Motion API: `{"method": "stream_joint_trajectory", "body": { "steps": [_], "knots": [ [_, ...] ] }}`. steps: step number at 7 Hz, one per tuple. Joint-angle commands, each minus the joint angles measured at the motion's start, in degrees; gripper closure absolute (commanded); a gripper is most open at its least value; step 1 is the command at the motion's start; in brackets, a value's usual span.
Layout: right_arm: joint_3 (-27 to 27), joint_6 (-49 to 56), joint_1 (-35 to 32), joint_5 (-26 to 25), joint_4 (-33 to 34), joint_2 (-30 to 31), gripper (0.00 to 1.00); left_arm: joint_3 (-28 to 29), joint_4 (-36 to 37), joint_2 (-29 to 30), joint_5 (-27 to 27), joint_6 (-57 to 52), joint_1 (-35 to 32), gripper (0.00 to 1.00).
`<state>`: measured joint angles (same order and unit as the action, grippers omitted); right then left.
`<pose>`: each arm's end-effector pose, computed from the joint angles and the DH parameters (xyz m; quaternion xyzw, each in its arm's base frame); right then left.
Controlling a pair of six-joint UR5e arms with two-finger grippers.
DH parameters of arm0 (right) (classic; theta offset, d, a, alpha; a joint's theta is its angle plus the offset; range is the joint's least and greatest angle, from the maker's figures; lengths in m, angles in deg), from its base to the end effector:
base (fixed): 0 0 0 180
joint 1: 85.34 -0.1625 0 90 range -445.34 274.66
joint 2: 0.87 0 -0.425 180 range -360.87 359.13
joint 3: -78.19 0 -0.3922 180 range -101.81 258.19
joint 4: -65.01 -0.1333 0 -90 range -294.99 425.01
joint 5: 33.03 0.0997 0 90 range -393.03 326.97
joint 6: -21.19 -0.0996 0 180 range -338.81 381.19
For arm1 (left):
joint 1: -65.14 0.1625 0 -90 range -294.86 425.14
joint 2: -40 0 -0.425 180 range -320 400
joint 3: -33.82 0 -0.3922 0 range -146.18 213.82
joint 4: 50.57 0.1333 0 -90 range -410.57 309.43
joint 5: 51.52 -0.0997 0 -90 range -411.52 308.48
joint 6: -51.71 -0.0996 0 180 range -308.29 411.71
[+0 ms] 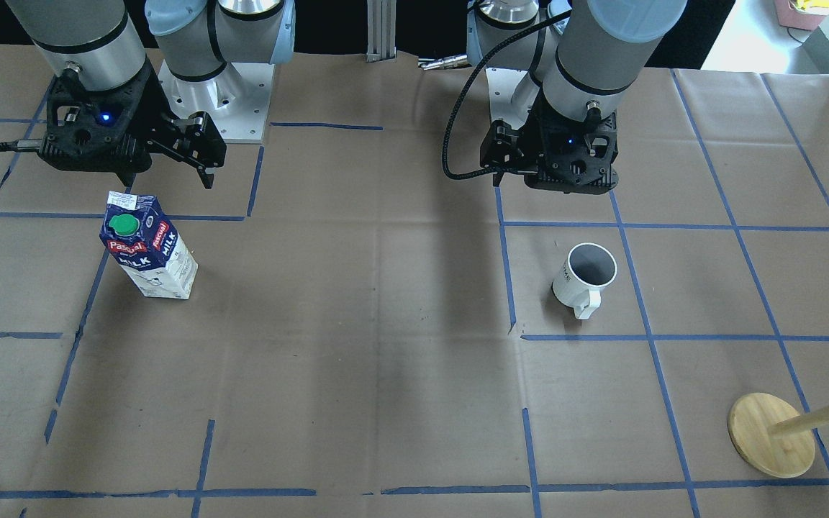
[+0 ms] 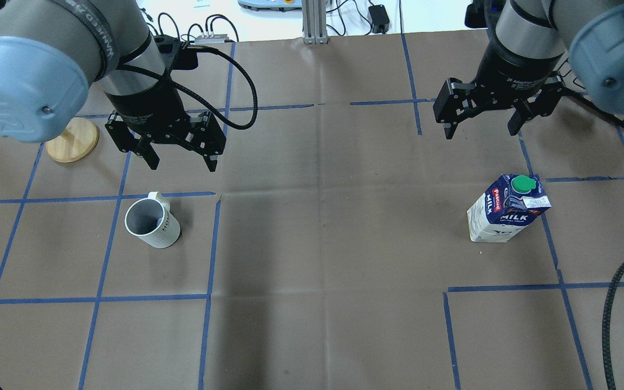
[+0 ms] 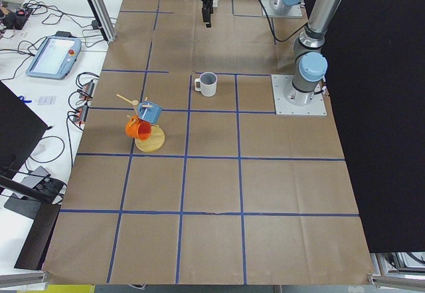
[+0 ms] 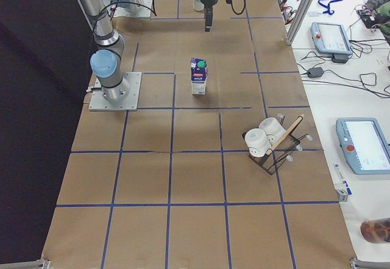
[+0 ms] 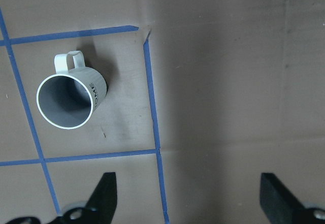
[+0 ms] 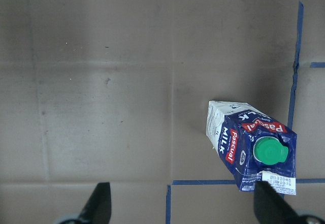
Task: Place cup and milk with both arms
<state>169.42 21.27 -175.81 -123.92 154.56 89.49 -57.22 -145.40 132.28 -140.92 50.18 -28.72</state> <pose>0.1357 -0.4858 0.4797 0.0049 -0.9999 -0.0115 0.0078 -0.1672 -0.4829 0.4517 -0.0465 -0.9964 -0.0712 0.0038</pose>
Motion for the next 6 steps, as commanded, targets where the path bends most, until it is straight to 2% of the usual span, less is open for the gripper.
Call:
{"method": "stream_joint_trajectory", "body": {
  "steps": [1, 3, 4, 6],
  "knots": [
    [0.0, 0.4, 0.0, 0.2, 0.0, 0.0, 0.0, -2.4, 1.0, 0.0, -0.1, -8.8, 6.9, 0.0],
    [0.0, 0.4, 0.0, 0.4, 0.0, 0.1, 0.0, -7.3, 9.3, 1.4, -0.5, -11.1, 11.1, 0.0],
    [0.0, 0.4, 0.0, 0.4, 0.0, 0.1, 0.0, -8.6, 12.2, 4.3, -0.8, -11.4, 12.4, 0.0],
    [0.0, 0.4, 0.0, 0.4, -0.1, 0.1, 0.0, -10.0, 14.4, 7.4, -0.6, -17.5, 15.7, 0.01]
  ]
}}
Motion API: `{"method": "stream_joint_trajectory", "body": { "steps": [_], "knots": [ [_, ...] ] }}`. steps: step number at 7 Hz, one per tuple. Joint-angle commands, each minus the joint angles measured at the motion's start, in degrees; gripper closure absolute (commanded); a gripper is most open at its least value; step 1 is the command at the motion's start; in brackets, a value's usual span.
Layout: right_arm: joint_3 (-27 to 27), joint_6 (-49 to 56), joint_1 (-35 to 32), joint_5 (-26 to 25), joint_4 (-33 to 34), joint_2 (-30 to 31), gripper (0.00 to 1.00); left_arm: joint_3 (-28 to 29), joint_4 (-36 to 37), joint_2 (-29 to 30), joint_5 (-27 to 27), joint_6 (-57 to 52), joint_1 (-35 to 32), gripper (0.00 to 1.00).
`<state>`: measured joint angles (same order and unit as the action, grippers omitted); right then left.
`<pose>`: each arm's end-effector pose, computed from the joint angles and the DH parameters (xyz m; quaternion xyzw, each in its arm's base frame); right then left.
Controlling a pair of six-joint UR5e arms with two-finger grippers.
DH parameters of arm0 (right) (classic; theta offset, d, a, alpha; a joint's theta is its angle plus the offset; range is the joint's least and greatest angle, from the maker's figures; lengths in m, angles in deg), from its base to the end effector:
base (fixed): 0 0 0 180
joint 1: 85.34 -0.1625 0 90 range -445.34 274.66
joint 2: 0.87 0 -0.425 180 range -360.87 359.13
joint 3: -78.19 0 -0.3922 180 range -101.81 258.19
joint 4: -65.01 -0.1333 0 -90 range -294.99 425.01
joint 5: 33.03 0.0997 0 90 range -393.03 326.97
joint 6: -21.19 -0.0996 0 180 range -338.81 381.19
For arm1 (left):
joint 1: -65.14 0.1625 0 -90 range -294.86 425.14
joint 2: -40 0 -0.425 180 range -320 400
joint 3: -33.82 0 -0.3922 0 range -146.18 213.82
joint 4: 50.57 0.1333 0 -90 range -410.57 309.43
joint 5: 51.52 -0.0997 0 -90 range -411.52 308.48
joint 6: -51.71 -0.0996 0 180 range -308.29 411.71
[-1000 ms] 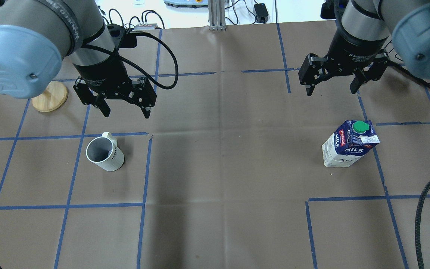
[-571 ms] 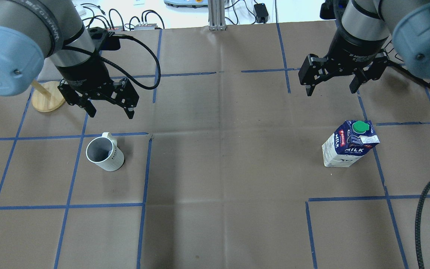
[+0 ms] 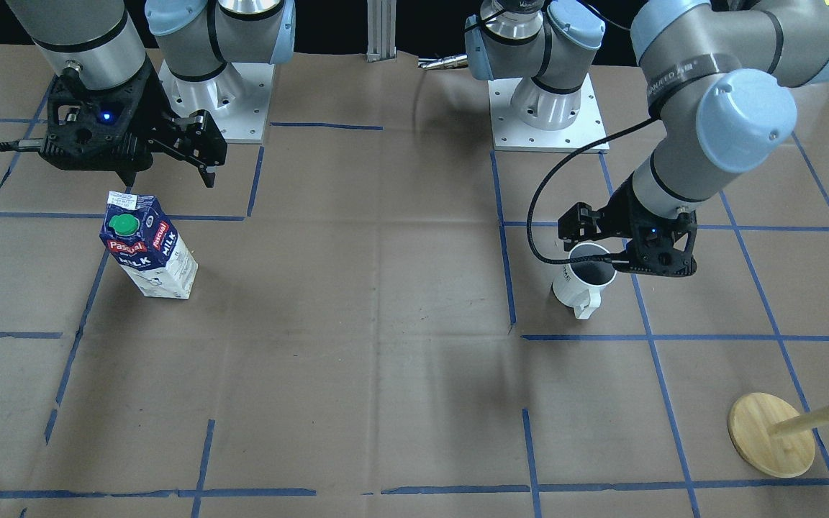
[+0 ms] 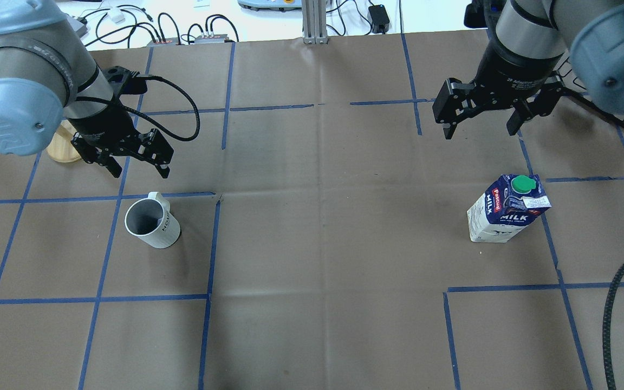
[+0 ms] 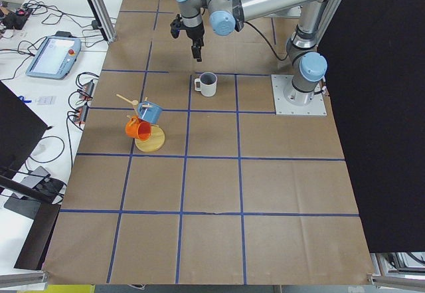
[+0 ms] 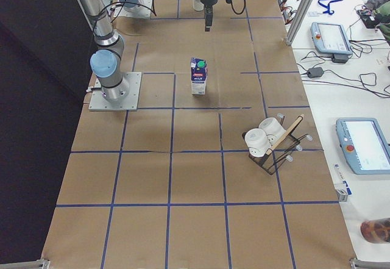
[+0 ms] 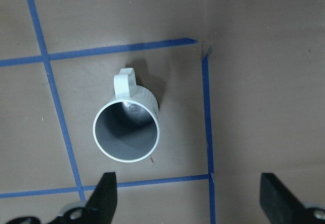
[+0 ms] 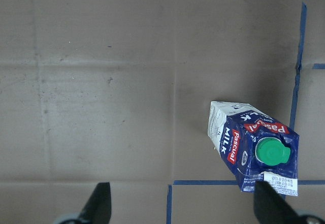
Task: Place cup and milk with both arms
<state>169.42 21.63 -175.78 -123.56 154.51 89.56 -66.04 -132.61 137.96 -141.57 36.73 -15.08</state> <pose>0.1361 -0.4854 0.4802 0.0077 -0.9999 -0.0113 0.0046 -0.0441 -0.5286 0.3482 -0.0452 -0.9953 -0.0840 0.0180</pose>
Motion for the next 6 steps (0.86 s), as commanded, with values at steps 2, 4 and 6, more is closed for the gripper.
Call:
{"method": "stream_joint_trajectory", "body": {
  "steps": [2, 4, 6],
  "knots": [
    [0.0, 0.0, 0.0, 0.0, 0.0, 0.0, 0.0, -8.2, 9.3, 1.9, 0.4, -7.4, 7.3, 0.01],
    [0.0, 0.0, 0.0, 0.0, 0.0, 0.0, 0.0, -10.2, 11.5, 2.2, -0.1, -8.0, 8.5, 0.01],
    [0.0, 0.0, 0.0, 0.0, 0.0, 0.0, 0.0, -10.1, 11.7, 4.1, -0.2, -8.0, 8.5, 0.03]
  ]
}}
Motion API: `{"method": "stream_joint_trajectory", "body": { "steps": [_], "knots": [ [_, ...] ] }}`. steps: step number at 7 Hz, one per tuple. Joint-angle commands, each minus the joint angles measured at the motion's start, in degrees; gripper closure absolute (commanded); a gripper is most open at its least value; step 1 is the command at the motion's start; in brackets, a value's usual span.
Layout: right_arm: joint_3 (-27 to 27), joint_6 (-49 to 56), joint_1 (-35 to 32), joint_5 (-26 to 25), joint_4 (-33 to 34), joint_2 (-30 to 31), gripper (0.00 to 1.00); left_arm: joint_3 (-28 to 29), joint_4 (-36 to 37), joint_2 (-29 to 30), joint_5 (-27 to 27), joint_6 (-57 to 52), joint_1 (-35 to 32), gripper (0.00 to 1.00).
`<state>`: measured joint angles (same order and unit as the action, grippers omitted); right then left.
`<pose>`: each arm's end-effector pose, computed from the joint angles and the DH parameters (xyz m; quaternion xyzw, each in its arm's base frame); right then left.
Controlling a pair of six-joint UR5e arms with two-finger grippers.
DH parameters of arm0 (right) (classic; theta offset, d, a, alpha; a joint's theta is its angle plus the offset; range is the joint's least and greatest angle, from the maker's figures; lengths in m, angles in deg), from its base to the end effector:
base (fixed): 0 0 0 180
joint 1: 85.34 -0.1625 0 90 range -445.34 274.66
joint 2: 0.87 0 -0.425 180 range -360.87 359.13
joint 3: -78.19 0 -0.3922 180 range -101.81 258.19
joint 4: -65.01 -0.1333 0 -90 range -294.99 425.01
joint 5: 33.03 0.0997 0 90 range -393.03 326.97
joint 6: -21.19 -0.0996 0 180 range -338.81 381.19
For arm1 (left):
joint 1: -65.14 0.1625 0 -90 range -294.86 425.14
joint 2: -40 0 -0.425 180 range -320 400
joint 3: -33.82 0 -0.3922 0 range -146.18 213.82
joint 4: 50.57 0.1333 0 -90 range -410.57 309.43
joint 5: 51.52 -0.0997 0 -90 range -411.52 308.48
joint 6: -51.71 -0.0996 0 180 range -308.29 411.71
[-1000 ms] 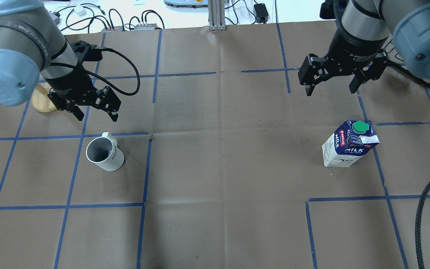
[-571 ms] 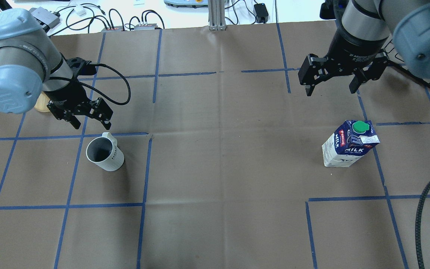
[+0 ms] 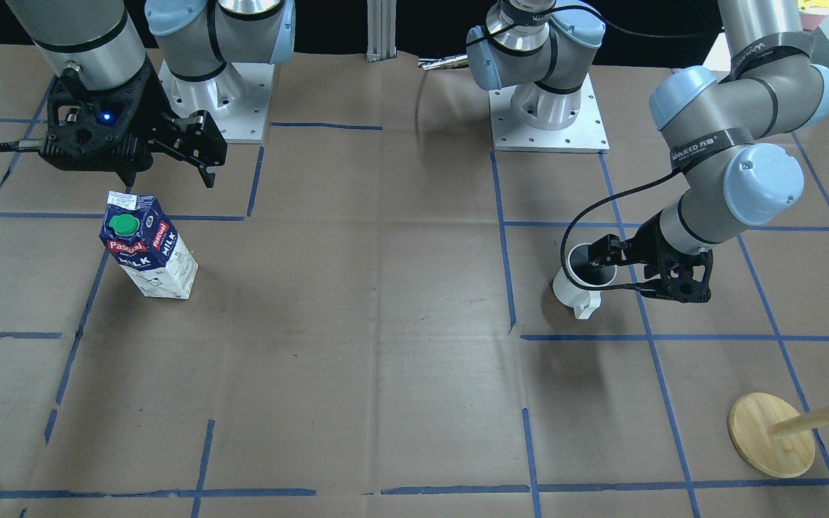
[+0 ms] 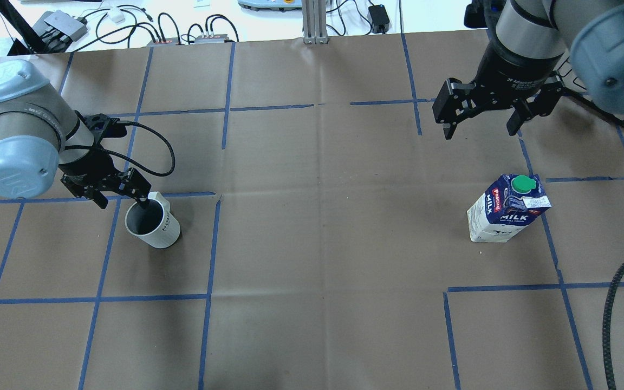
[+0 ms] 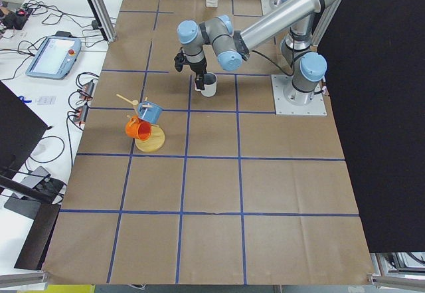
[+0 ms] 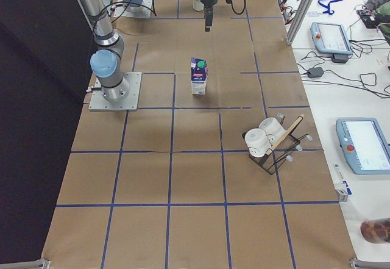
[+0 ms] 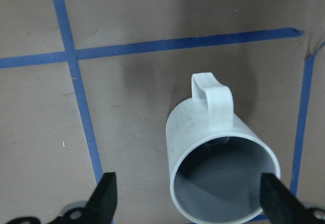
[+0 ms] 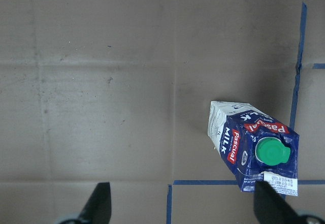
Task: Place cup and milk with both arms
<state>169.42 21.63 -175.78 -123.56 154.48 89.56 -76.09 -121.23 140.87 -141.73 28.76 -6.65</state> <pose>0.1361 -0.4853 0.4801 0.0077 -0.9999 -0.0116 0.0046 0.0284 -0.5118 0.2618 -0.0413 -0.9942 -0.0939 0.0333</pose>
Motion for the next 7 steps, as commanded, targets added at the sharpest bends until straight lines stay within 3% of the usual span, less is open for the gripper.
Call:
{"method": "stream_joint_trajectory", "body": {
  "steps": [1, 2, 4, 5, 6, 7],
  "knots": [
    [0.0, 0.0, 0.0, 0.0, 0.0, 0.0, 0.0, -0.2, 0.1, 1.6, -0.1, 0.3, 0.1, 0.03],
    [0.0, 0.0, 0.0, 0.0, 0.0, 0.0, 0.0, -0.3, -0.1, 1.9, -0.1, 0.4, 0.1, 0.08],
    [0.0, 0.0, 0.0, 0.0, 0.0, 0.0, 0.0, -0.3, 0.0, 2.4, -0.1, 2.5, 0.1, 0.41],
    [0.0, 0.0, 0.0, -0.1, 0.0, 0.0, 0.0, -0.3, 0.1, 3.0, -0.1, 2.7, 0.1, 0.47],
    [0.0, 0.0, 0.0, -0.1, 0.0, 0.0, 0.0, -0.3, 0.1, 3.3, -0.2, 2.8, 0.1, 0.61],
    [0.0, 0.0, 0.0, -0.1, 0.0, 0.0, 0.0, -0.3, -0.1, 3.1, -0.2, 3.8, 0.1, 0.8]
  ]
}}
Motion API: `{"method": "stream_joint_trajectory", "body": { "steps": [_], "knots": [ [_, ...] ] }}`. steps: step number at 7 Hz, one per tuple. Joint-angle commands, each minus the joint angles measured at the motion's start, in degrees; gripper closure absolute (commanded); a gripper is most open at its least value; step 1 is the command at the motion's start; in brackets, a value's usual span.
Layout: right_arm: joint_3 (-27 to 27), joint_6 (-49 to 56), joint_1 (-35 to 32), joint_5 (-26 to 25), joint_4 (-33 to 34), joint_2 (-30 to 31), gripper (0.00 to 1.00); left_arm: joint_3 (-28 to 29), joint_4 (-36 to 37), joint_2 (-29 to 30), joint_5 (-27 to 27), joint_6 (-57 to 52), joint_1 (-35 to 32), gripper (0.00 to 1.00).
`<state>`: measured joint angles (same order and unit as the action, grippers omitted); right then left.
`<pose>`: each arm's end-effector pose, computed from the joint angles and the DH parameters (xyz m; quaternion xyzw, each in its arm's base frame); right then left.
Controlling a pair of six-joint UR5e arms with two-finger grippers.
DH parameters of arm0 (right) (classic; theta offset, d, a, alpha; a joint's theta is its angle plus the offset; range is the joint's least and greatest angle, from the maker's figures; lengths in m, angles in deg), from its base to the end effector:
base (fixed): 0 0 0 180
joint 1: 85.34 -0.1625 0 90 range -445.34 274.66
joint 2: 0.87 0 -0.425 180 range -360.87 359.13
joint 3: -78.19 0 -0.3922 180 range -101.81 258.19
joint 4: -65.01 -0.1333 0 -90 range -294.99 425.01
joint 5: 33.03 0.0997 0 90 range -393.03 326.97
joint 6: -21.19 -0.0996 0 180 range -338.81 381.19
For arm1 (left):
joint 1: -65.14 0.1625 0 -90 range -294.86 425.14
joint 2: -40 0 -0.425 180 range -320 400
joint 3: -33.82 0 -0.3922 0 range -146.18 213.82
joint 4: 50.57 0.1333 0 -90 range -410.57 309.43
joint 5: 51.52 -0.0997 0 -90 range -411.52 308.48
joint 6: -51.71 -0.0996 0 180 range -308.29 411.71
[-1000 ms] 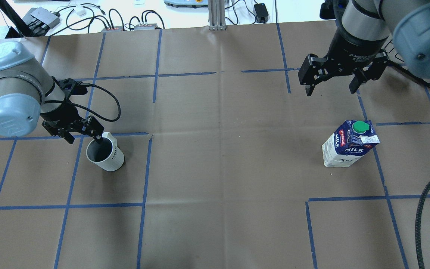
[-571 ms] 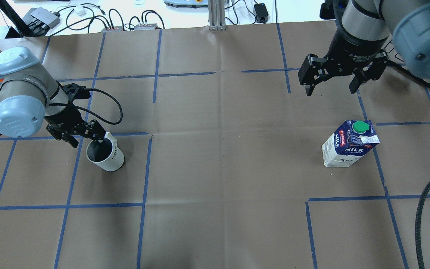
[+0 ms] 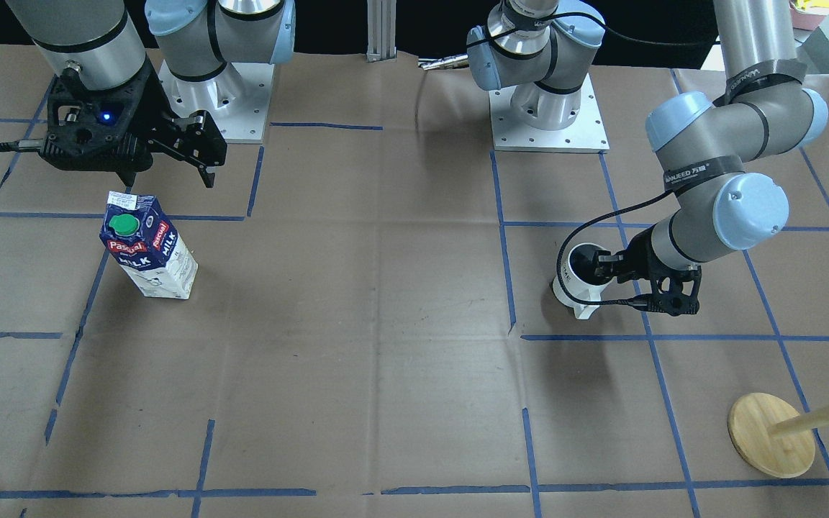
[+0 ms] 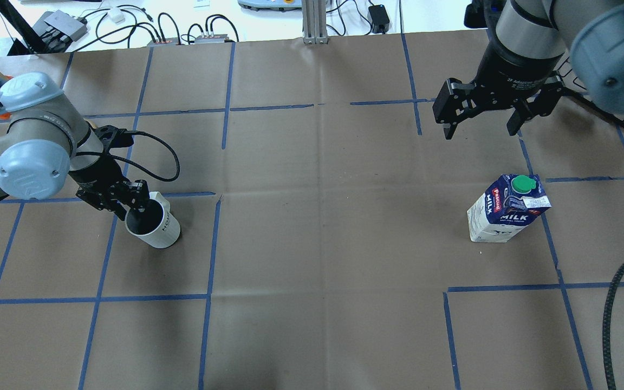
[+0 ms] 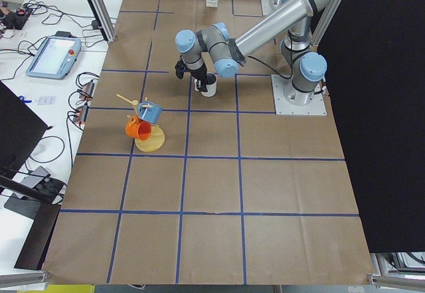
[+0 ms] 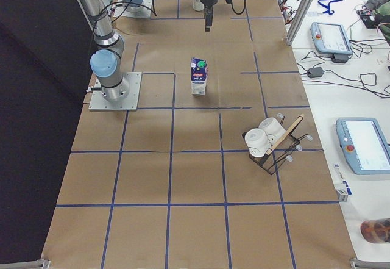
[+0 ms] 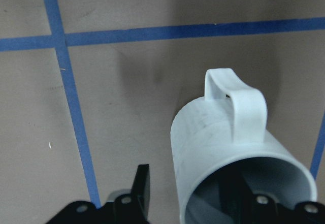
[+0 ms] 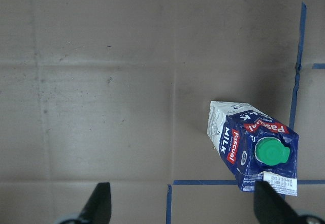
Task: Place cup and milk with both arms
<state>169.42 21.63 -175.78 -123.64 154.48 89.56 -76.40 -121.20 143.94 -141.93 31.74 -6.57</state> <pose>0.1360 -0.4853 0.4801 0.0077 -0.9999 -0.0116 0.0053 0.0304 -0.5143 0.2330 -0.0150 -0.9916 -0.1228 0.0388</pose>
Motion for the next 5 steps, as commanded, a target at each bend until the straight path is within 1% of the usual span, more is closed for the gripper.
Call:
{"method": "stream_joint_trajectory", "body": {
  "steps": [1, 3, 4, 5],
  "knots": [
    [0.0, 0.0, 0.0, 0.0, 0.0, 0.0, 0.0, 0.0, 0.1, 0.0, 0.0, 1.0, 0.0, 1.0],
    [0.0, 0.0, 0.0, 0.0, 0.0, 0.0, 0.0, 1.5, -0.1, -2.3, 0.4, 1.1, -0.5, 1.0],
    [0.0, 0.0, 0.0, 0.0, 0.0, 0.0, 0.0, 4.0, 0.0, -3.4, 1.1, 2.4, -2.2, 1.0],
    [0.0, 0.0, 0.0, 0.0, 0.0, 0.0, 0.0, 8.2, -0.1, -2.9, 1.1, 3.1, -7.0, 1.0]
  ]
}}
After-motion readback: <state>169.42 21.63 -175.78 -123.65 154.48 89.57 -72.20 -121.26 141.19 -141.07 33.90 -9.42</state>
